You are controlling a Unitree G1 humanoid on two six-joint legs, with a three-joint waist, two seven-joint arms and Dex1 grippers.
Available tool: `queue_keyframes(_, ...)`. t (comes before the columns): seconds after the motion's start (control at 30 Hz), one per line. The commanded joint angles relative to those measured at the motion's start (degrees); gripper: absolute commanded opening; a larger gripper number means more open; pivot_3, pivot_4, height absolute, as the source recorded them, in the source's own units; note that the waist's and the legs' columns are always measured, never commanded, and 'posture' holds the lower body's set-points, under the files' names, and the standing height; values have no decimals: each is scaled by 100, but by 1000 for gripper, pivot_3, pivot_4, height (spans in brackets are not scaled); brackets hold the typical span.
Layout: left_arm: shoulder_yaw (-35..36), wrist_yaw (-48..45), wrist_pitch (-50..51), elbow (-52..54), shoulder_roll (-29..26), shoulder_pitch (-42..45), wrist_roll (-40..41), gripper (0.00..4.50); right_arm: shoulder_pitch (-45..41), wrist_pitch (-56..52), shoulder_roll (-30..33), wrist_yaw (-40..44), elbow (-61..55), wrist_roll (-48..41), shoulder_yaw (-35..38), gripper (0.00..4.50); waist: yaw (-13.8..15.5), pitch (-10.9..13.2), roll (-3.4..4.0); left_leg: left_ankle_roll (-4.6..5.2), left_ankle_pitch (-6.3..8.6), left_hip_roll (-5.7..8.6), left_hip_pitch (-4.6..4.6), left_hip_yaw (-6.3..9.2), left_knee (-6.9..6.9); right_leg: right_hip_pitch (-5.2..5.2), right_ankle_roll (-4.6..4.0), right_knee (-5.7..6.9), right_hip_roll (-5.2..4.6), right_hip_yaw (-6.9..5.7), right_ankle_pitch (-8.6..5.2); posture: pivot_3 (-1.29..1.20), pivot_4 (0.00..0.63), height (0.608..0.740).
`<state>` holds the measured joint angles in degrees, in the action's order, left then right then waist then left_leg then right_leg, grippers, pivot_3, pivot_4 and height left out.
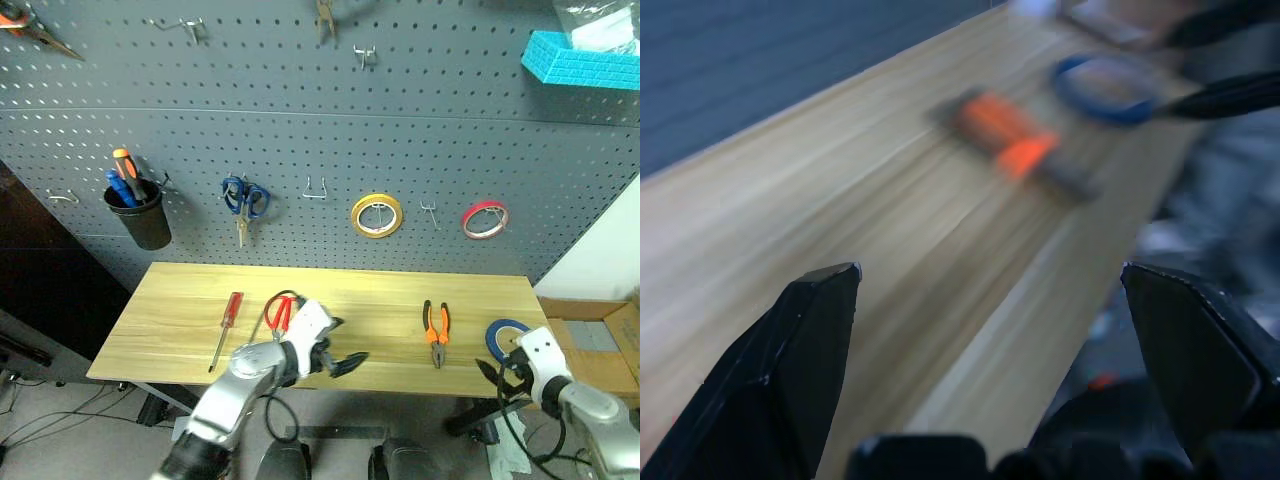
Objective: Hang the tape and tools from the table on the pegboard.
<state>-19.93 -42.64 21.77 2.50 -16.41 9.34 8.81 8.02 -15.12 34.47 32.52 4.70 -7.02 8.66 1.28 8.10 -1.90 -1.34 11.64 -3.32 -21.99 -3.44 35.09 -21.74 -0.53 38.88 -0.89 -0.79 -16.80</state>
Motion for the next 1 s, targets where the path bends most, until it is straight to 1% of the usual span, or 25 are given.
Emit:
queue_keyframes(0.03, -302, -102, -167, -493, 404, 527, -108, 4455, -445, -132, 230, 139, 163, -29, 90, 4500, -5, 88, -12, -2, 2, -4, -7, 0, -1, -11, -1, -1, 8, 3, -1, 72, 227, 740)
queue_keyframes(0.1, -445, -204, -248, -744, 620, 772, -145, 4455, -633, -131, 312, 177, 295, 13, 62, 4500, 2, 191, -9, -2, 2, -12, -67, 2, 1, -53, -1, -5, 29, 3, 0, 69, 243, 740)
queue_keyframes(0.13, -490, -233, -265, -900, 750, 886, -143, 4455, -730, -141, 337, 206, 371, 25, 42, 4500, 8, 224, -7, -2, 2, -12, -79, 4, 1, -61, 2, -7, 38, 2, -2, 68, 254, 740)
queue_keyframes(0.23, -617, -273, -369, -1294, 1067, 1169, -189, 4455, -980, -288, 342, 272, 515, -1, -1, 4500, 15, 326, 1, -1, 11, -12, -84, 7, 0, -61, 25, -11, 45, 2, -15, 69, 278, 740)
queue_keyframes(0.4, -720, -207, -787, -2093, 1521, 1629, -393, 4455, -1297, -620, 289, 392, 770, -77, -72, 4500, 14, 522, 8, -1, 16, -2, -90, 5, 1, -61, 30, -22, 38, 5, -17, 76, 299, 740)
queue_keyframes(0.5, -709, -73, -1110, -2720, 1925, 1985, -513, 4455, -1581, -1107, 223, 371, 1167, -167, -41, 4500, 14, 628, 4, -1, 16, 1, -92, 4, 4, -60, 38, -24, 35, 5, -16, 86, 318, 740)
queue_keyframes(0.6, -730, -72, -1307, -2974, 2163, 2099, -591, 4455, -1842, -1484, 134, 220, 1669, -283, 128, 4500, 12, 699, -1, -1, 16, 5, -96, 7, 8, -61, 43, -23, 8, 3, -13, 94, 320, 740)
queue_keyframes(0.77, -741, -111, -1348, -2916, 2238, 2023, -654, 4455, -2096, -1772, 34, 107, 2349, -439, 296, 4500, 7, 738, 7, -5, 18, 8, -96, 5, -1, -62, 58, -28, 3, 2, -22, 105, 313, 740)
queue_keyframes(1.0, -778, -182, -1252, -2649, 2132, 1813, -682, 4455, -2464, -1709, -7, -59, 3093, -435, 447, 4500, 11, 780, -27, -7, 19, 15, -93, 4, 1, -61, 63, -26, -11, 1, -22, 117, 320, 740)
